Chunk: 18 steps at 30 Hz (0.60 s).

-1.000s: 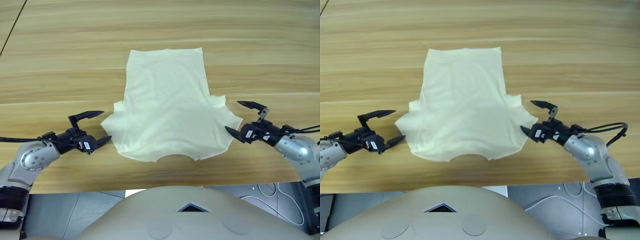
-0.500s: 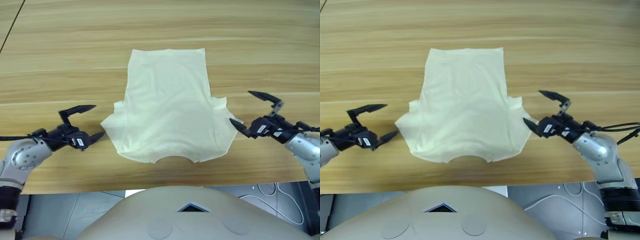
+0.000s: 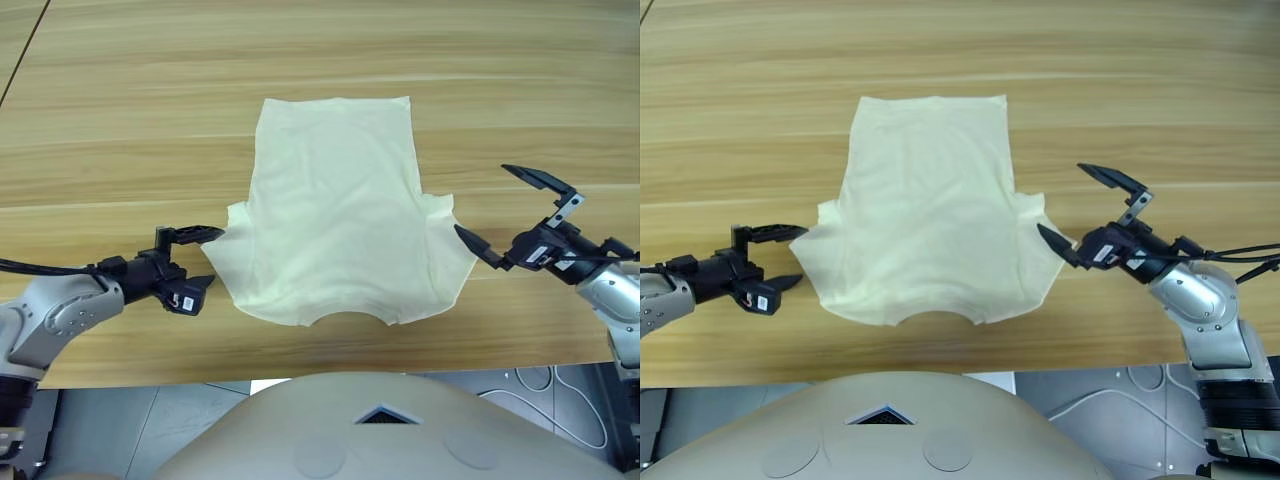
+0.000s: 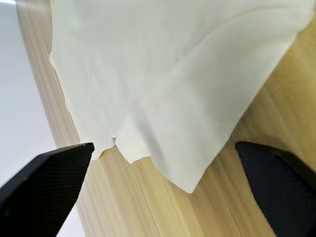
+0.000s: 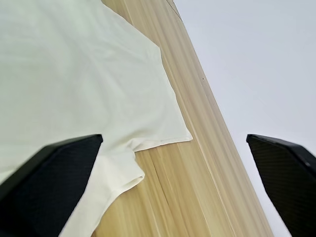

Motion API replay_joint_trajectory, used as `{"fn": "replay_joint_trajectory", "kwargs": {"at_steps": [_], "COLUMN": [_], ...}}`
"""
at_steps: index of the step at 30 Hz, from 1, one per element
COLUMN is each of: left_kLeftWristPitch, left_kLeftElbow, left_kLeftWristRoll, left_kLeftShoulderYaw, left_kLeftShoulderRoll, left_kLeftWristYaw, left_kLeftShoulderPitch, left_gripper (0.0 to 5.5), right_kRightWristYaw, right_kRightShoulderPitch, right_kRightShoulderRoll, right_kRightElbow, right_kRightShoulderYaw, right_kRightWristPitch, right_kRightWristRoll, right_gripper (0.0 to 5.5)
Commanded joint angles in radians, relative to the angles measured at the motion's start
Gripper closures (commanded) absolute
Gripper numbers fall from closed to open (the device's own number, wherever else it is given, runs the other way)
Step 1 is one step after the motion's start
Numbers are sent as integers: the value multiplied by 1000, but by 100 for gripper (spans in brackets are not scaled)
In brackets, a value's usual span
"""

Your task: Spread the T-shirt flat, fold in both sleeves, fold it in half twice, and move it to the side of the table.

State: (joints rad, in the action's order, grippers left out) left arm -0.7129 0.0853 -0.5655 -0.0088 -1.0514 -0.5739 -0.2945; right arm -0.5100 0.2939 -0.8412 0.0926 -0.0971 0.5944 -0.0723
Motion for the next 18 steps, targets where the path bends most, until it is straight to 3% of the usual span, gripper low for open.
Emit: {"fn": "replay_joint_trajectory", "kwargs": {"at_steps": [1,11,18], "left_kLeftWristPitch": [23,53,27], "left_kLeftElbow": [-50,-148,-129], "left_kLeftWristRoll": [-60,-146,-118], "left_kLeftShoulderYaw": [-38,-64,-102], "left_kLeftShoulderRoll": [-7,-35,-32], "left_kLeftWristYaw": [0,59,71], "left_kLeftShoulderPitch": [27,74,78], "left_gripper": [16,16,137], "right_kRightWristYaw": [-20,-26,-28], "right_kRightShoulderPitch": [-2,-8,-6], "right_kRightShoulderRoll": [9,15,14], "right_kRightElbow": [10,-5,-6], "right_kRightShoulderYaw": [8,6,5], "right_kRightWristPitch": [-3,-3,-1], "right_kRightWristRoll": [-10,-12,-11], "right_gripper": [10,10,10]}}
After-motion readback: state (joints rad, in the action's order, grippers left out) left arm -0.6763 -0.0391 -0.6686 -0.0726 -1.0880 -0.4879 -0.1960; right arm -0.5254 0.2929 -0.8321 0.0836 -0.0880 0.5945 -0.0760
